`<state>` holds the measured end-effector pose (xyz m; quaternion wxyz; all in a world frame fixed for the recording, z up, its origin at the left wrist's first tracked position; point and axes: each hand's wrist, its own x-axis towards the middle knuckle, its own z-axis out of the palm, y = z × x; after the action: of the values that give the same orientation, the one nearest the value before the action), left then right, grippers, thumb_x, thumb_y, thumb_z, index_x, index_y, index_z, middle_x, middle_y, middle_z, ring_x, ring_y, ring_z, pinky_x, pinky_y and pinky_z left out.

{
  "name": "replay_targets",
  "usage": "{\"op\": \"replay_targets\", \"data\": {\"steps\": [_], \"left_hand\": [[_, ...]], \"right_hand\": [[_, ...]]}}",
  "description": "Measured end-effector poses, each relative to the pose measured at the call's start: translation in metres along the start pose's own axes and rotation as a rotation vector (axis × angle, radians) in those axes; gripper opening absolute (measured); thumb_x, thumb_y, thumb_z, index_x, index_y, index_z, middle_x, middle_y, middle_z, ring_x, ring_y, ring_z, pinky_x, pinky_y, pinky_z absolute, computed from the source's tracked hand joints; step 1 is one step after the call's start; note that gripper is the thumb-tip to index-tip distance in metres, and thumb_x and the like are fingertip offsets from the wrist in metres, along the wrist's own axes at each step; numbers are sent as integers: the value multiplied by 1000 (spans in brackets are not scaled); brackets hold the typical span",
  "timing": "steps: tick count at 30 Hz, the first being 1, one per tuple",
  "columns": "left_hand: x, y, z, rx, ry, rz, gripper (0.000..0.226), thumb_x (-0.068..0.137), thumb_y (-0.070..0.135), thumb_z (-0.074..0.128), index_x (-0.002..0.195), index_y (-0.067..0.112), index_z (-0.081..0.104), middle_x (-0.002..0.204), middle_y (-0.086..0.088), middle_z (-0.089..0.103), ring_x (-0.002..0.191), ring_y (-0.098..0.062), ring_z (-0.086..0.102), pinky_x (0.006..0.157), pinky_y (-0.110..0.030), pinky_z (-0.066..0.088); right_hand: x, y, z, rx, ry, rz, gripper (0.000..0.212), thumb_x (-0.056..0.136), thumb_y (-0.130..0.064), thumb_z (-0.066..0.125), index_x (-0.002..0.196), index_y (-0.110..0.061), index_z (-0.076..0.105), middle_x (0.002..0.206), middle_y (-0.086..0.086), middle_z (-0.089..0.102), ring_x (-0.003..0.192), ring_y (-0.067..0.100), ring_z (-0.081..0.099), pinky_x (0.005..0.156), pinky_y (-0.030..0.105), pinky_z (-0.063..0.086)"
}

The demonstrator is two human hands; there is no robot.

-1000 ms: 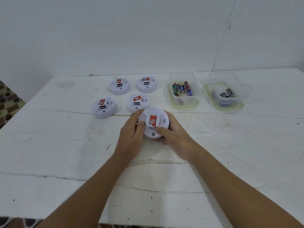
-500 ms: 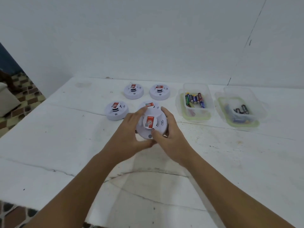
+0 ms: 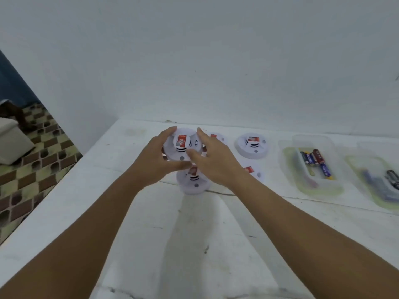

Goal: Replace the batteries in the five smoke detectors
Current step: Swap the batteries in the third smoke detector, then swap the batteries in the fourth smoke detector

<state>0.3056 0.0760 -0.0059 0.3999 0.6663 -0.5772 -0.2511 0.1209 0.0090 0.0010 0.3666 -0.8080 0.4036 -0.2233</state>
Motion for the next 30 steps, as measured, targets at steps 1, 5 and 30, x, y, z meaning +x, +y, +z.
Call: {"op": "replay_targets", "data": {"steps": [1, 5, 30], "left_hand": [[9, -8, -4, -11, -13, -23, 100, 70, 40, 95, 153, 36, 40, 141, 17, 57, 120, -6, 60, 99, -27, 54], [41, -35, -10, -50, -39, -89, 89, 74, 27, 93, 148, 34, 43, 128, 24, 59, 107, 8, 59, 87, -9, 49], [87, -99, -9, 113, -112, -266, 101, 74, 47, 90, 156, 50, 31, 164, 1, 23, 153, -23, 13, 122, -46, 20]], "right_hand": [[12, -3, 4, -36, -23, 23, 69, 107, -39, 51, 166, -19, 20, 144, 9, 53, 130, 24, 53, 97, 28, 41], [48, -6, 15, -210, -38, 62, 45, 108, -29, 46, 149, -9, 47, 114, 11, 61, 107, 31, 61, 87, 41, 50], [97, 41, 6, -710, -175, 266, 64, 97, -40, 62, 154, -30, 35, 143, 16, 37, 129, 40, 34, 105, 46, 41]]}}
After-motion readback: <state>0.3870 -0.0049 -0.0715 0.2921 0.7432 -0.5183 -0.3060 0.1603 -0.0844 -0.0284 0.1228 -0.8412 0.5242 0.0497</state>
